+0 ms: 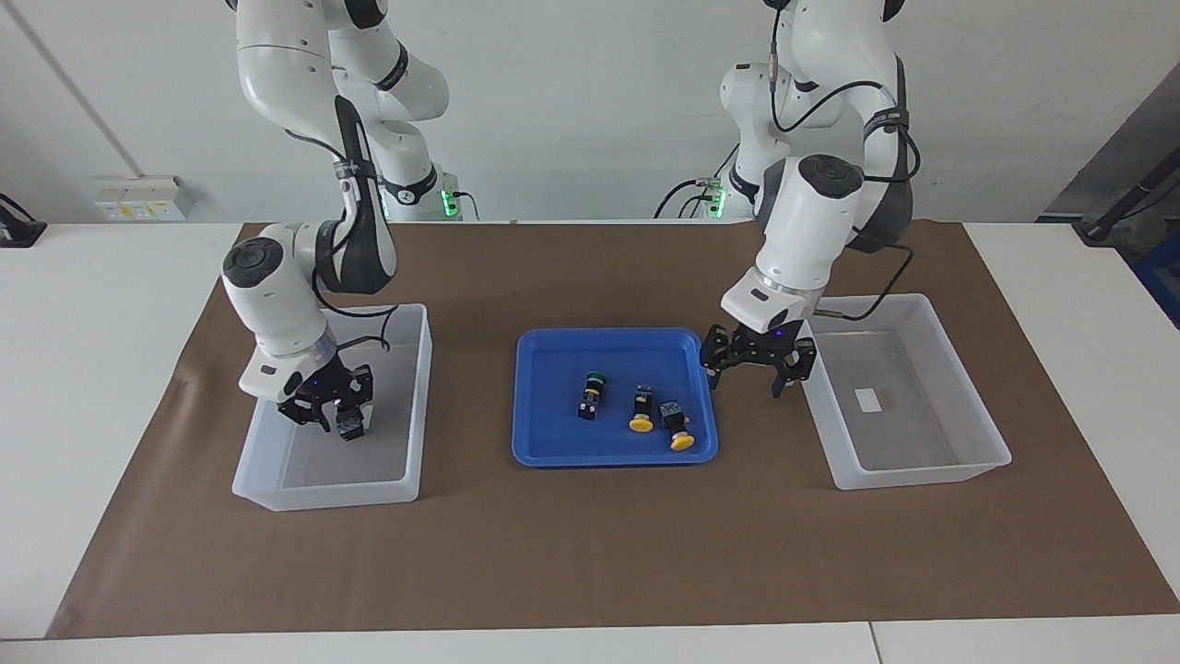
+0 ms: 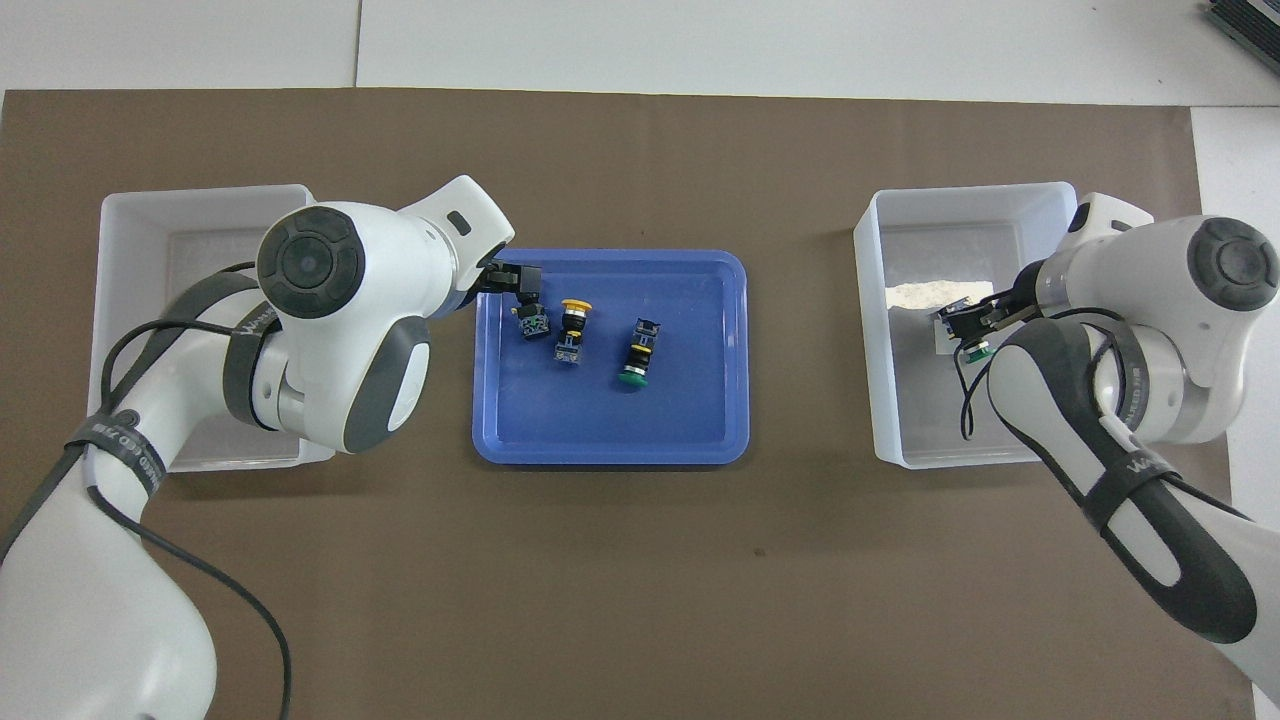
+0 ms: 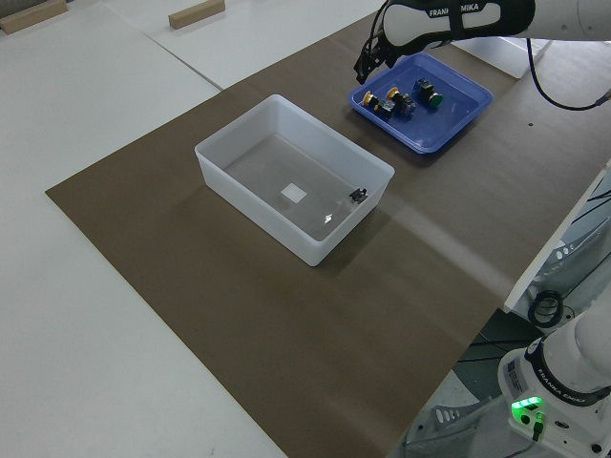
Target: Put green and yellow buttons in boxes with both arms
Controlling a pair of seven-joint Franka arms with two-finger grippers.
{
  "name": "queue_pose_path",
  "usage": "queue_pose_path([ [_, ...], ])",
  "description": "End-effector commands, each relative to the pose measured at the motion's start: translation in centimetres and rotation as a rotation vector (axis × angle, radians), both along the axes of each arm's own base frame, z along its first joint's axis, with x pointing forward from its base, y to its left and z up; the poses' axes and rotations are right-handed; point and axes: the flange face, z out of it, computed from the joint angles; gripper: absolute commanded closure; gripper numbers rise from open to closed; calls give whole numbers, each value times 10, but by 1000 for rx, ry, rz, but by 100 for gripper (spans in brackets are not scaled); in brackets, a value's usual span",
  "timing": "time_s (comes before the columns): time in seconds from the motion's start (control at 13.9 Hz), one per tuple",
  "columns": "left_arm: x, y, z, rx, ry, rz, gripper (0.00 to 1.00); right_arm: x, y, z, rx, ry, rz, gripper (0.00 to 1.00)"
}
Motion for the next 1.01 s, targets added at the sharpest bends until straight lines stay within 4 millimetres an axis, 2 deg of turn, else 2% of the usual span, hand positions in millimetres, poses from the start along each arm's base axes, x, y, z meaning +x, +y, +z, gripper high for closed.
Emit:
queue_pose_path([
  [0.0,2,-13,-31,-8,-18,34,13,12,21,65,51,25,-145,0],
  [0.14,-5,-21,-46,-7,-8,31,24,15,49,84,117,41,-288,0],
  [0.29,-8,-20,-52,-13,-17,35,39,14,79,87,227,61,-444,0],
  [0.5,-14,-20,-63,-12,-14,30,58,9,140,82,281,75,-520,0],
  [0.72,-21,-19,-71,-6,-5,27,59,6,195,59,354,62,-579,0],
  [0.79,-23,-18,-74,-9,-9,29,58,4,218,50,368,58,-586,0],
  [0.94,-30,-21,-80,-21,-7,58,53,0,253,32,389,46,-594,0],
])
